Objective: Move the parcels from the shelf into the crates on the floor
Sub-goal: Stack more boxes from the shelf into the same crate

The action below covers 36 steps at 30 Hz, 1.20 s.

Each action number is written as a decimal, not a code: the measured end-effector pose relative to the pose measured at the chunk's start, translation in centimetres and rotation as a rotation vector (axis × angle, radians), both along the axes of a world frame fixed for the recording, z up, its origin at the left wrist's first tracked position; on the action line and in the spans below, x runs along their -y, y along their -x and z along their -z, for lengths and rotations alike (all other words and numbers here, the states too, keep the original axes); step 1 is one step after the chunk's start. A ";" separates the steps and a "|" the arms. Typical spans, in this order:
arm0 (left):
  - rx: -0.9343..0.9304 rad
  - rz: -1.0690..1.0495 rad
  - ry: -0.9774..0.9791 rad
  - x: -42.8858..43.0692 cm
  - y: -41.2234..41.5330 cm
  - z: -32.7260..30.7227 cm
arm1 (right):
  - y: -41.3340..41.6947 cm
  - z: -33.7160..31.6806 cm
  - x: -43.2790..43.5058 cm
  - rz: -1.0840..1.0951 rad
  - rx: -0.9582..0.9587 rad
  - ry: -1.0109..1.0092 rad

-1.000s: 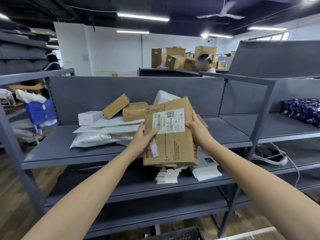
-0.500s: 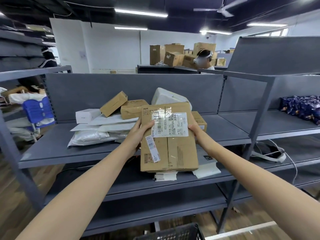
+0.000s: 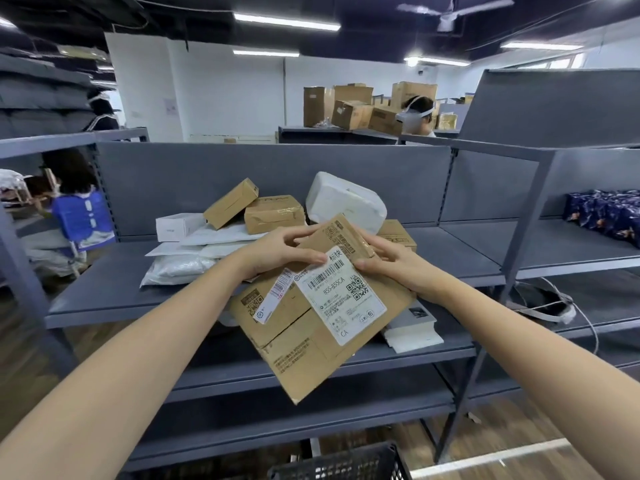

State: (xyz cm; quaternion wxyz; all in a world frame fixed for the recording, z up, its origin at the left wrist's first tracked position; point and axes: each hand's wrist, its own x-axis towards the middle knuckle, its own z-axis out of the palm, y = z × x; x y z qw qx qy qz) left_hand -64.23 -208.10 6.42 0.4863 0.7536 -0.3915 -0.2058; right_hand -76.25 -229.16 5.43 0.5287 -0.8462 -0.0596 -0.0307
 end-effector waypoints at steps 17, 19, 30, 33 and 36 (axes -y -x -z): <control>0.222 -0.614 0.174 -1.5 3.7 8.6 | 0.3 7.6 -0.1 0.312 0.108 -0.299; 0.209 -0.629 0.130 -1.5 3.7 9.7 | 0.1 8.9 -0.2 0.372 0.077 -0.206; 0.093 -0.310 -0.324 -0.9 1.7 22.0 | -0.4 20.9 0.8 0.499 -0.151 -0.020; 0.099 -0.314 -0.366 -0.3 0.3 26.0 | -1.1 25.1 0.7 0.516 -0.223 0.017; 0.095 -0.337 -0.374 0.4 -0.9 30.0 | -2.0 29.5 0.9 0.536 -0.295 0.021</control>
